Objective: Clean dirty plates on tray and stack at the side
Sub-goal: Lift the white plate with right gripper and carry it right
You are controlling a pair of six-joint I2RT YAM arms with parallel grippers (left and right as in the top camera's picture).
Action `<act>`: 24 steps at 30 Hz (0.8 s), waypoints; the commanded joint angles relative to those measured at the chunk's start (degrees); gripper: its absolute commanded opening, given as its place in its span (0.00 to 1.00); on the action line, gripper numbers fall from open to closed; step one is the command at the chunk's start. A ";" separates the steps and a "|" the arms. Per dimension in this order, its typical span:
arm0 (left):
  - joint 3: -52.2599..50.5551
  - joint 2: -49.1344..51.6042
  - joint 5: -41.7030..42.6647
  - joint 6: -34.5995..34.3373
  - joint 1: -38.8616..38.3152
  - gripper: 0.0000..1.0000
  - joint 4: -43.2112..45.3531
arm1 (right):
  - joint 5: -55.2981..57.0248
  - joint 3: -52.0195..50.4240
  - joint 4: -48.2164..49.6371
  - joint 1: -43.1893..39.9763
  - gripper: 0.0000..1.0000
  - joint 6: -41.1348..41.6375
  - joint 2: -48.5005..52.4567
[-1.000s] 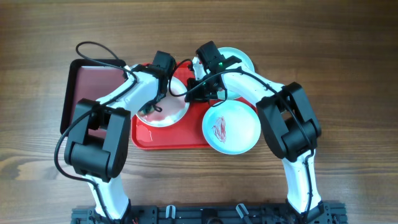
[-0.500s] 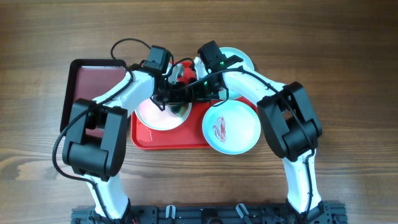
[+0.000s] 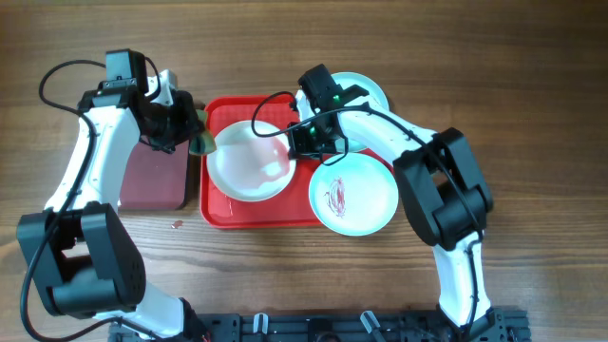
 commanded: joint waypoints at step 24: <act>-2.49 -0.15 -2.78 -3.17 -3.72 0.04 -0.46 | 93.53 0.02 -11.78 26.25 0.04 3.87 -19.28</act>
